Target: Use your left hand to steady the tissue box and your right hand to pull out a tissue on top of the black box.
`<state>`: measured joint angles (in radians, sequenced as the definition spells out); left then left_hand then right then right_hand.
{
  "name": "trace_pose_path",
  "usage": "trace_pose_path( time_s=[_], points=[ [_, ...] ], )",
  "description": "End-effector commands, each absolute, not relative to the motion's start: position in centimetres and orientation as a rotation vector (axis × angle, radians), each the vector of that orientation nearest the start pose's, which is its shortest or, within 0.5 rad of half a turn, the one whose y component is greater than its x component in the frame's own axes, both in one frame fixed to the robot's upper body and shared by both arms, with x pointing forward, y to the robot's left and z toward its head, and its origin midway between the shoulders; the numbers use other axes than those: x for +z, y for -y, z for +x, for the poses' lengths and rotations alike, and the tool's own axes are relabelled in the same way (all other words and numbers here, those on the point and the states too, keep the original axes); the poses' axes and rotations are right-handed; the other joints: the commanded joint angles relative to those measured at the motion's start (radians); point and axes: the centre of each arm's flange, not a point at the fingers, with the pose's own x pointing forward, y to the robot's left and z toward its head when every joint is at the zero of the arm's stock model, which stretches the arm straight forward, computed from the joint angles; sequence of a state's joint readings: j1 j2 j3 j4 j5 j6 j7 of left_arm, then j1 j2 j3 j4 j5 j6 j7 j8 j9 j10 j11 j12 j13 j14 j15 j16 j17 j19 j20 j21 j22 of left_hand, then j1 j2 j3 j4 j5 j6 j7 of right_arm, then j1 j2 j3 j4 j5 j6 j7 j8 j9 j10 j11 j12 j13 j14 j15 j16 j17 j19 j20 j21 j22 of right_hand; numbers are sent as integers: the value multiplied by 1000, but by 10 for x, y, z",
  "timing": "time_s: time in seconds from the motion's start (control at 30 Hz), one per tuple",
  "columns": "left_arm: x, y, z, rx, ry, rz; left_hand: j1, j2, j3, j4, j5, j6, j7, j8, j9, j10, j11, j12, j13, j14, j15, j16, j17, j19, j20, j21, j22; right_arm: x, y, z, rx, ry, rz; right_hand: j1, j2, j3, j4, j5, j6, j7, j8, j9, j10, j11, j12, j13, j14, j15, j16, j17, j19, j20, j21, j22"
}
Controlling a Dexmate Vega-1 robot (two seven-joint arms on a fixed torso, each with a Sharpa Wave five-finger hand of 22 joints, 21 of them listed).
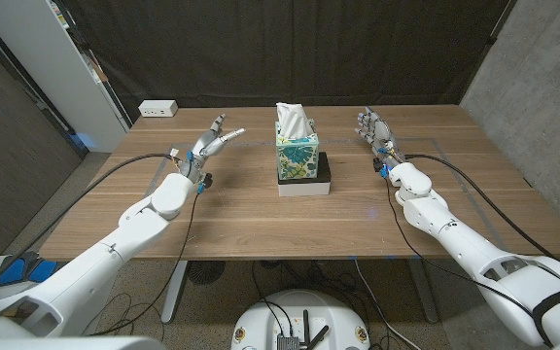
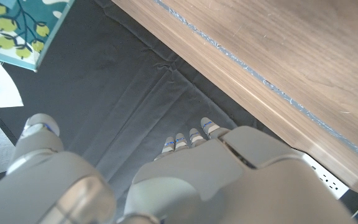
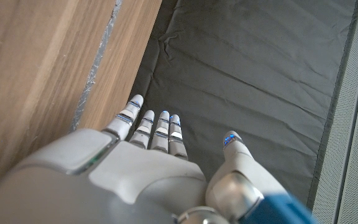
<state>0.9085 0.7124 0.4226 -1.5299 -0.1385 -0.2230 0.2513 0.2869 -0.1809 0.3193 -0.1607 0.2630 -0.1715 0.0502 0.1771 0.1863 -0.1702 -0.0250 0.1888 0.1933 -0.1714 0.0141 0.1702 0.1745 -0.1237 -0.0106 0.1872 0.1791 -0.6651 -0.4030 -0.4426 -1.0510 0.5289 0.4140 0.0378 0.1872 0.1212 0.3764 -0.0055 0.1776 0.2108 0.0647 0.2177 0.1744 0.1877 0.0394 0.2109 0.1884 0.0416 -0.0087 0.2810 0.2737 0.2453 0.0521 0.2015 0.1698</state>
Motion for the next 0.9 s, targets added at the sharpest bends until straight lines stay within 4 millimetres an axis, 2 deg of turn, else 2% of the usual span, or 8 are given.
trace_pose_path(
  time_s=[0.03,0.9],
  points=[
    [-20,-292,595,-11,705,571,13,0,-8,1,9,-518,6,4,0,-356,-4,4,2,-260,-5,7,3,-9,-5,4,4,1,262,682,192,668,-55,5,5,-4,-1,0,8,2,-2,5,9,2,-4,2,1,5,-4,1,2,3,0,4],
    [-41,-286,571,-23,701,597,22,3,-35,5,11,-518,-1,7,-1,-360,-10,6,2,-264,-12,9,3,-11,-15,7,4,-2,255,676,197,673,-66,3,9,-5,-6,1,12,3,-11,6,9,2,-7,2,4,8,-10,-7,0,5,-3,4]
  ],
)
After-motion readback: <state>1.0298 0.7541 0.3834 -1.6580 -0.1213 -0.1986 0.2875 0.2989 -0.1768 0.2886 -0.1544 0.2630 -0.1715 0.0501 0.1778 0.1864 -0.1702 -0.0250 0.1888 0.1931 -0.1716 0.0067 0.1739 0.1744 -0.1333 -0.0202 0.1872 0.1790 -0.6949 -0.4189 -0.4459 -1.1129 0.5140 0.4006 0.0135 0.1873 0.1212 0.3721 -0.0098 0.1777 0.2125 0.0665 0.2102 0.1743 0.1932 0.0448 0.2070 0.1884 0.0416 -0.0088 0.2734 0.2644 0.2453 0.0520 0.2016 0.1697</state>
